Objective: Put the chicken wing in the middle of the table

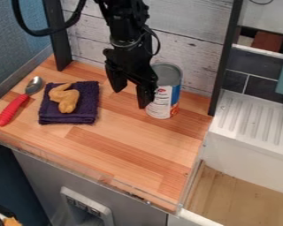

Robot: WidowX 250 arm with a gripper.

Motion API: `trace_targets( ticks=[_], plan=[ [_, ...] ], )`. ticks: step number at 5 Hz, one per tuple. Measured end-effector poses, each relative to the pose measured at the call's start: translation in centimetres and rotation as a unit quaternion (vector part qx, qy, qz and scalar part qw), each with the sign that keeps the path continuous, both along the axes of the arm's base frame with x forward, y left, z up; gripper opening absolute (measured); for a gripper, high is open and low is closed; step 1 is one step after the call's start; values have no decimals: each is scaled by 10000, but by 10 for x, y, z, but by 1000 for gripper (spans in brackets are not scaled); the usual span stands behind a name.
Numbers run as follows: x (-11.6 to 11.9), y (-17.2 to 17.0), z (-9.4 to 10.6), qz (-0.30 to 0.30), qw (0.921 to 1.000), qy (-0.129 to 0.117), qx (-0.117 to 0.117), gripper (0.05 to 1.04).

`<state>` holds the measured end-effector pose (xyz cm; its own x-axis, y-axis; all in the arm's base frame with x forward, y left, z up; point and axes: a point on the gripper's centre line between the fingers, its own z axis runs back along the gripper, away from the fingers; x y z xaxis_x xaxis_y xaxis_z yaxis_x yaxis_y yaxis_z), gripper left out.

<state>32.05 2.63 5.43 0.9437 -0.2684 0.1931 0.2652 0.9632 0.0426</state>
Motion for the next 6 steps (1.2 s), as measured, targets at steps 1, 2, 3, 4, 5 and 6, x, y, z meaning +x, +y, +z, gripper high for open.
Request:
trace_targets(
  ticks=[1, 2, 3, 4, 5, 6],
  plan=[
    [-3, 0, -9, 7, 9999, 145, -16, 1001],
    [-8, 17, -10, 302, 9993, 231, -13, 1001],
    [-14, 43, -12, 696, 9971, 289, 141, 1001],
    [-22, 65, -10, 1081, 9926, 422, 364, 1001],
    [-23, 83, -8, 1426, 9876, 317, 579, 1001],
    [-20, 101, -15, 1774, 9809, 357, 713, 1001]
  ],
)
